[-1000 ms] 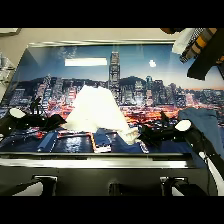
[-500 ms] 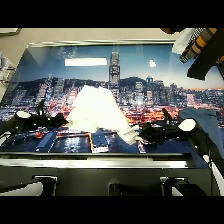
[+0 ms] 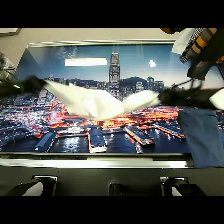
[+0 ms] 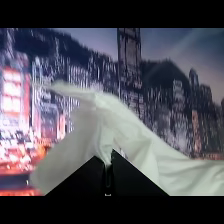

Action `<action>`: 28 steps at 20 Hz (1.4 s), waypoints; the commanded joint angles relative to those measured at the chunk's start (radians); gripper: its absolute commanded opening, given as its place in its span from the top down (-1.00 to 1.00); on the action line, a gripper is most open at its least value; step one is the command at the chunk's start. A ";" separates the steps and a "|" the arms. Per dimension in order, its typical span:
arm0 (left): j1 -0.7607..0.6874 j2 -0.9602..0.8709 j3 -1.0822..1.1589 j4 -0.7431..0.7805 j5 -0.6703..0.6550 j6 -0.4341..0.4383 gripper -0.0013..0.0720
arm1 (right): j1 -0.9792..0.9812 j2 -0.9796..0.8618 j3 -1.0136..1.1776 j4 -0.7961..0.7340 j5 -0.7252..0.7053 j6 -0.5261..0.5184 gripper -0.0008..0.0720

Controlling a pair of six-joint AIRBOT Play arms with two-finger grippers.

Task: Fold the clothes and pants, and hang the long-sleeved shirts on hangers.

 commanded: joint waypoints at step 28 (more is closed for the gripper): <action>-0.150 -0.487 0.066 0.486 -0.016 -0.403 0.93 | 0.003 -0.723 0.329 0.025 -0.111 0.291 0.90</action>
